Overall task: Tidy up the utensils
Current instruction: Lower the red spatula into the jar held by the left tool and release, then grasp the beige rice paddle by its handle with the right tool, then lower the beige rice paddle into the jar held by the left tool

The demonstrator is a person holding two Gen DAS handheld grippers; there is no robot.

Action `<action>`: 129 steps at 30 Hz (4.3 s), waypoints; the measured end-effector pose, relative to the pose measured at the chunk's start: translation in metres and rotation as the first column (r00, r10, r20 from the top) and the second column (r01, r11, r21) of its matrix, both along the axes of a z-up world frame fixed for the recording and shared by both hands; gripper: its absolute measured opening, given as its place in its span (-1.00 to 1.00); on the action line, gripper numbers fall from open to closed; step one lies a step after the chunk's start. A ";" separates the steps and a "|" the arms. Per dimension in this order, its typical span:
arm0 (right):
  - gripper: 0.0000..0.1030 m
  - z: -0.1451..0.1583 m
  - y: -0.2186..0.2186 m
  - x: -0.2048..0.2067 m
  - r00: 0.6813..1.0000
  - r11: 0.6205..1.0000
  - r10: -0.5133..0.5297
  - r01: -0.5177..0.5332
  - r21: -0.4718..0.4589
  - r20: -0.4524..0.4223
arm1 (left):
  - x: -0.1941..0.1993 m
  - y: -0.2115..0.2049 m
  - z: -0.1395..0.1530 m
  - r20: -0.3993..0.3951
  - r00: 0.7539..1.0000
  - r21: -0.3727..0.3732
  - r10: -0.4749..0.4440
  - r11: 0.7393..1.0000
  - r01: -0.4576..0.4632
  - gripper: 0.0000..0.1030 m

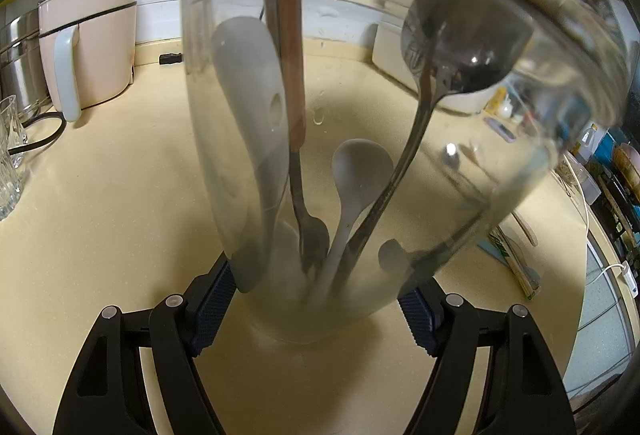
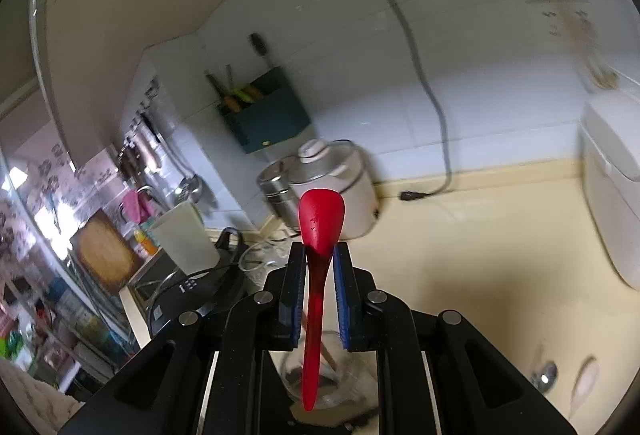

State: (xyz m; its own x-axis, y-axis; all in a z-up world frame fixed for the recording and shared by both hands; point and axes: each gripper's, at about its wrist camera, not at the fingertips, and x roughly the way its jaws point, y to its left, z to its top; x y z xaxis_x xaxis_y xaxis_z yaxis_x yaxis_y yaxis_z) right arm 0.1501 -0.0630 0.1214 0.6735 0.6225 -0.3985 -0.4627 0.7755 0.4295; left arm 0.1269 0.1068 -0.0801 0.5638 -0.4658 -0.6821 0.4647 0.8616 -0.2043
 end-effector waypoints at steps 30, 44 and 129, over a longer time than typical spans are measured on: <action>-0.57 -0.045 0.008 -0.043 0.998 0.963 -0.062 0.054 -0.263 -0.024 | -0.003 0.008 -0.002 -0.001 1.000 0.015 -0.006 1.000 0.006 0.52; -0.45 -0.097 -0.131 -0.064 0.870 0.888 -0.427 0.352 -0.295 -0.248 | -0.003 0.008 -0.003 -0.001 1.000 0.015 -0.006 1.000 0.006 0.52; -0.36 0.040 0.009 -0.039 0.993 0.986 -0.075 0.088 -0.141 0.094 | -0.008 -0.007 -0.008 -0.002 1.000 0.050 -0.012 0.999 0.012 0.55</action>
State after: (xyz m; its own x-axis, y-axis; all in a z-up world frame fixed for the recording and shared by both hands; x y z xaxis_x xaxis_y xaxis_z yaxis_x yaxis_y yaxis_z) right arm 0.1114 -0.0545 0.1612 0.7561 0.5044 -0.4171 -0.4264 0.8631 0.2706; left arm 0.1192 0.0995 -0.0883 0.5574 -0.4374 -0.7057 0.4744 0.8653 -0.1616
